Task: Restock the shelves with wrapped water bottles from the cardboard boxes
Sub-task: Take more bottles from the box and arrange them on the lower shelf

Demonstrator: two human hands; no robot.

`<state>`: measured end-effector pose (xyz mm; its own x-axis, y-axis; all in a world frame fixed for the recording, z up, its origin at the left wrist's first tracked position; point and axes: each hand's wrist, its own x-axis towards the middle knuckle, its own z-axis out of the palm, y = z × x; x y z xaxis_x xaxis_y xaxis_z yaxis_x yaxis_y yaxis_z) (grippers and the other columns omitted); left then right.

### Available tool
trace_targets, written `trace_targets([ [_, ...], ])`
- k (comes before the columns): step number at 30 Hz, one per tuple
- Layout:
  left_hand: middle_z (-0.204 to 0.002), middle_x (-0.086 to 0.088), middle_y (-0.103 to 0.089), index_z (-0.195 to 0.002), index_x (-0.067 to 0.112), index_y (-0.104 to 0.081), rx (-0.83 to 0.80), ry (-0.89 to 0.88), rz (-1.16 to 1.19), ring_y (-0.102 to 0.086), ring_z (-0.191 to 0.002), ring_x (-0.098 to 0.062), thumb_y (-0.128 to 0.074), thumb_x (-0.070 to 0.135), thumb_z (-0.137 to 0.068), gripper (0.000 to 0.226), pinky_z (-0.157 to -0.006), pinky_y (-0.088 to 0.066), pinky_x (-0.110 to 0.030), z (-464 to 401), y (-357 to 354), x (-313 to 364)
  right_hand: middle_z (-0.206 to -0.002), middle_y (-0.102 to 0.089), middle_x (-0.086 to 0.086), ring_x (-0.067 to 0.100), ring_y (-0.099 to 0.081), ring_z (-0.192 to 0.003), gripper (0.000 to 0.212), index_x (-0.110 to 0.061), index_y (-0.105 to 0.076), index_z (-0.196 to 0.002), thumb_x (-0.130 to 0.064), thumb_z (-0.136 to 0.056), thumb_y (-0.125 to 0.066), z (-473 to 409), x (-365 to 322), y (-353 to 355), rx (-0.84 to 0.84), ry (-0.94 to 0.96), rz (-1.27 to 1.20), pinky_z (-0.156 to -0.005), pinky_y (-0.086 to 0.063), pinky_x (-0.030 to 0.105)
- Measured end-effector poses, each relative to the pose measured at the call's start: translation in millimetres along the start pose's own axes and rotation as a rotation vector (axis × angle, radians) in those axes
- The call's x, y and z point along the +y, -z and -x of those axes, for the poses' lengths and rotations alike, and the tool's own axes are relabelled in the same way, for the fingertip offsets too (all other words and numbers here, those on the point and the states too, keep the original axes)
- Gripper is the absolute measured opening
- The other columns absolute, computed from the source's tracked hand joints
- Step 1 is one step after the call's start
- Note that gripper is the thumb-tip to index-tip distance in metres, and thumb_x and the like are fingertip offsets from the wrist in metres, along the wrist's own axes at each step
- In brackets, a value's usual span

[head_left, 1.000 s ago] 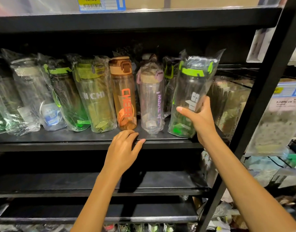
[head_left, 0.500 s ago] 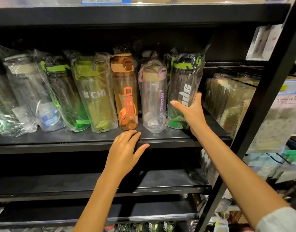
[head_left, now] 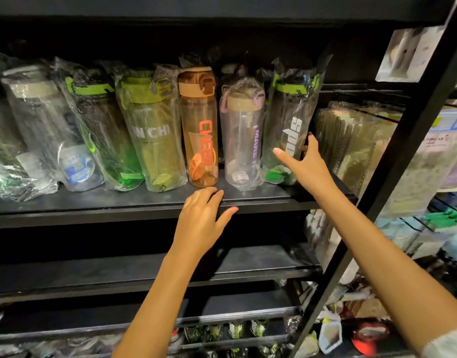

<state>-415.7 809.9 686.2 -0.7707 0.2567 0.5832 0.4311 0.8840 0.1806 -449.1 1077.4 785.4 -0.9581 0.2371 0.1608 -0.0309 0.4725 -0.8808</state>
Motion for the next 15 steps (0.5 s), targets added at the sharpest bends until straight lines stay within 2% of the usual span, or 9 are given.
trace_targets([
  [2,-0.134,-0.011,-0.065,-0.134,0.004,-0.066,-0.024,-0.001,0.014,-0.058,-0.127,-0.028,-0.057,0.051,-0.099,0.059,-0.108,-0.046,-0.045,0.0,1.6,-1.0,-0.174,-0.016,-0.002,0.024,-0.023,-0.157,0.119,-0.025,-0.003,-0.167,-0.079,-0.081,-0.065,15.9,6.4,4.1,-0.018,0.03,0.116,-0.125,-0.029,0.049],
  [5,-0.134,-0.014,-0.064,-0.135,0.002,-0.065,-0.057,0.004,0.022,-0.057,-0.129,-0.032,-0.056,0.047,-0.101,0.058,-0.111,-0.045,-0.046,3.2,8.4,1.9,-0.167,-0.03,0.008,0.028,-0.032,-0.152,0.104,-0.013,-0.014,-0.166,-0.077,-0.093,-0.051,43.5,17.1,8.2,-0.032,0.113,0.373,-0.119,-0.033,0.043],
  [9,-0.136,-0.012,-0.062,-0.14,0.002,-0.06,-0.035,0.046,-0.016,-0.052,-0.135,-0.035,-0.049,0.05,-0.103,0.061,-0.122,-0.034,-0.05,32.7,29.3,9.1,-0.155,-0.047,0.013,0.034,-0.041,-0.144,0.092,-0.007,-0.034,-0.159,-0.076,-0.098,-0.032,83.8,35.0,7.9,0.001,0.325,0.793,-0.12,-0.035,0.053],
  [13,-0.142,-0.016,-0.059,-0.143,0.004,-0.058,-0.038,0.239,-0.089,-0.048,-0.14,-0.039,-0.037,0.057,-0.104,0.069,-0.122,-0.033,-0.054,97.5,55.1,10.6,-0.16,-0.042,0.014,0.036,-0.03,-0.152,0.083,-0.01,-0.038,-0.159,-0.07,-0.101,-0.03,137.6,39.4,-14.5,-0.08,0.549,0.87,-0.128,-0.02,0.054],
  [15,-0.142,-0.015,-0.059,-0.143,0.005,-0.058,-0.069,0.331,-0.122,-0.049,-0.138,-0.04,-0.031,0.06,-0.102,0.074,-0.12,-0.035,-0.054,139.7,67.7,6.8,-0.164,-0.038,0.012,0.034,-0.026,-0.155,0.086,-0.015,-0.035,-0.161,-0.073,-0.1,-0.021,166.2,36.5,-35.4,-0.181,0.63,0.856,-0.129,-0.016,0.052],
])
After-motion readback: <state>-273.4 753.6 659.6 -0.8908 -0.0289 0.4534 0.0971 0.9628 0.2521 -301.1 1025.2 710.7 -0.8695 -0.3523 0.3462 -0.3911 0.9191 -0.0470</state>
